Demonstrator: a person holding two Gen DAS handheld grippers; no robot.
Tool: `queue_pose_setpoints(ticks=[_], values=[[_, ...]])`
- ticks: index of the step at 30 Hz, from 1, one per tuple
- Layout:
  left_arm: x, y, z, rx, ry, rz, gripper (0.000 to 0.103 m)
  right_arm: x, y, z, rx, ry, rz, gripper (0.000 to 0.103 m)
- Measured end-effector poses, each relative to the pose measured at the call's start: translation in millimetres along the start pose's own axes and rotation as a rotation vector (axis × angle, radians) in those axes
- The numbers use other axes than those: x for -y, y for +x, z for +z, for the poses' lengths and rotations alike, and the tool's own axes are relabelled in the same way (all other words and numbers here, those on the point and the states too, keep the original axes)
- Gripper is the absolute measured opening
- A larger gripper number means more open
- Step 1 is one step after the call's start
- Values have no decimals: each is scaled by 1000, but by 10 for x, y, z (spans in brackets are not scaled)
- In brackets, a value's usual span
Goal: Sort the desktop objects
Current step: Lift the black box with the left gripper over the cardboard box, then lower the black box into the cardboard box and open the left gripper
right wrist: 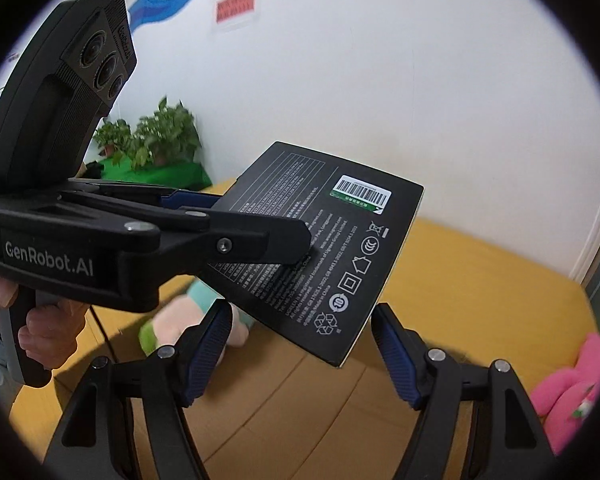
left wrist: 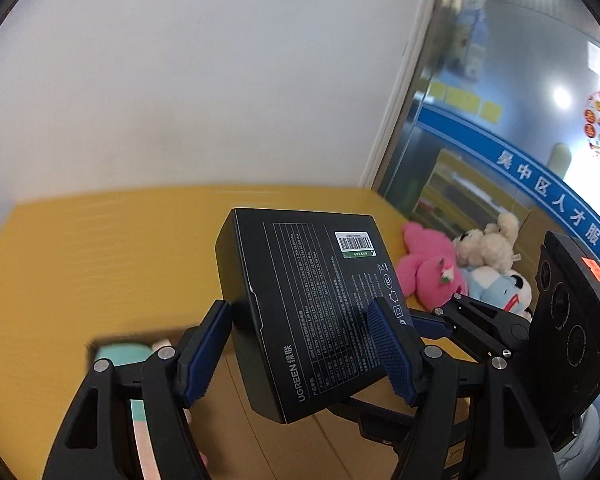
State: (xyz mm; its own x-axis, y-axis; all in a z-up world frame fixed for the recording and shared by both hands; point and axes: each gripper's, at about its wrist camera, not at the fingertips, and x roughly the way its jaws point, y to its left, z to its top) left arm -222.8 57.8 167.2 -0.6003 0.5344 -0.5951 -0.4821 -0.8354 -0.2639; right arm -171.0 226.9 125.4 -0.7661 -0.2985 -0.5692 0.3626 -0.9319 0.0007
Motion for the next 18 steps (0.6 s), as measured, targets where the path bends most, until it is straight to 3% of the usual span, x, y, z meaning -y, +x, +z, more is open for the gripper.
queue_pose_setpoints(ticks=[5,10,18], values=[[-314,640,-324,-154,-112,15,68,153,582,-403,-149,66,43,71],[-457,1039,-551,-284,-201,45,68,235,998,-750,-264,110,73,71],[-452,1362,-704,-392,-142,167,68,299,1235,-1016,-372,154,90,64]])
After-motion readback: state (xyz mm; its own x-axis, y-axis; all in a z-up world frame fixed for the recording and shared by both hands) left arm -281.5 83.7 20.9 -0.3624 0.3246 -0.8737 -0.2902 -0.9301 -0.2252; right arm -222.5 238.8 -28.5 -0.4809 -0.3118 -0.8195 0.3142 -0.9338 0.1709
